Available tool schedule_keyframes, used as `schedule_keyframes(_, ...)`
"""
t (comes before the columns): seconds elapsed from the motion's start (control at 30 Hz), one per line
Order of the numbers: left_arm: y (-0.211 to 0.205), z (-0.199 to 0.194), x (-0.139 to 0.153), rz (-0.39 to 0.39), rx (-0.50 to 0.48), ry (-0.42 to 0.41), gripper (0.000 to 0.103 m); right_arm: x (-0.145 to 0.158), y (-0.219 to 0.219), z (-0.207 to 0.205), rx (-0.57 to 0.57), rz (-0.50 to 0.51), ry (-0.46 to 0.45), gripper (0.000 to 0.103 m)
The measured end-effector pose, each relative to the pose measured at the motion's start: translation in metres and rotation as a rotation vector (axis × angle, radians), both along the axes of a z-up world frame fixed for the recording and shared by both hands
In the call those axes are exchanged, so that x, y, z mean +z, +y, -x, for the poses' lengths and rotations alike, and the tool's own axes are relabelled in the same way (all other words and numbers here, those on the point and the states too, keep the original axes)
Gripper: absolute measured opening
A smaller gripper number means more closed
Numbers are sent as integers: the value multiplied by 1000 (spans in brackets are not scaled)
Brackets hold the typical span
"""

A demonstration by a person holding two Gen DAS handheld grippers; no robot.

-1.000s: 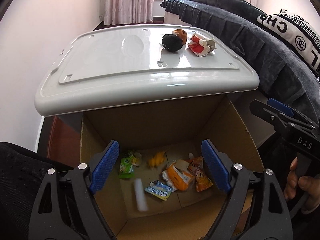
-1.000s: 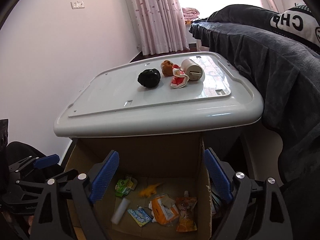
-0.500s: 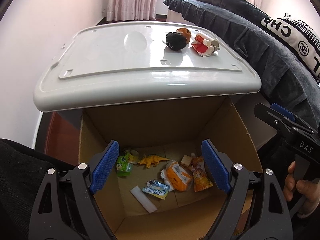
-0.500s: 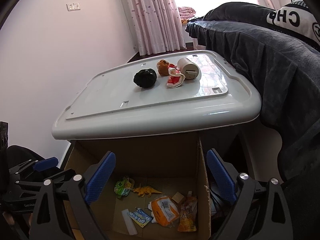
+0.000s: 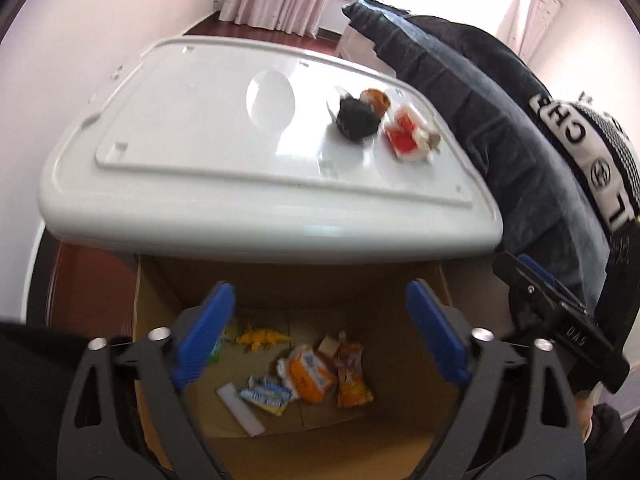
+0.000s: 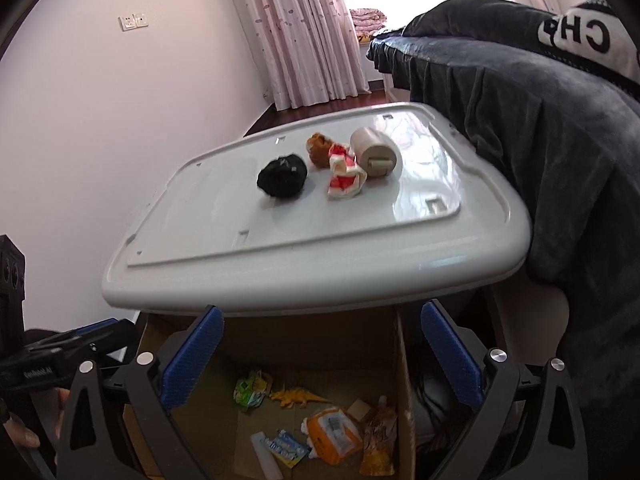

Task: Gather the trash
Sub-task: 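Grasp the red-and-white crumpled packet with the right tool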

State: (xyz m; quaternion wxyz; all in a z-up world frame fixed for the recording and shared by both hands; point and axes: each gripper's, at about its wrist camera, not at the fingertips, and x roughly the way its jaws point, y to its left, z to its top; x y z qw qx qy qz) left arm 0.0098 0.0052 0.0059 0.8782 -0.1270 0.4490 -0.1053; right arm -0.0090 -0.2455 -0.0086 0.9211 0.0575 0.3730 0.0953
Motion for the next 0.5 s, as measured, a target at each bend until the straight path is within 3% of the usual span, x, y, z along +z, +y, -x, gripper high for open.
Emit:
schedule_keyframes(0.27, -17, -62, 33, -95, 11, -84, 94, 19, -19, -69, -46, 48, -27, 98)
schedule_keyframes(0.5, -23, -103, 15, -103, 27, -53, 94, -4, -23, -133, -77, -14, 71, 98)
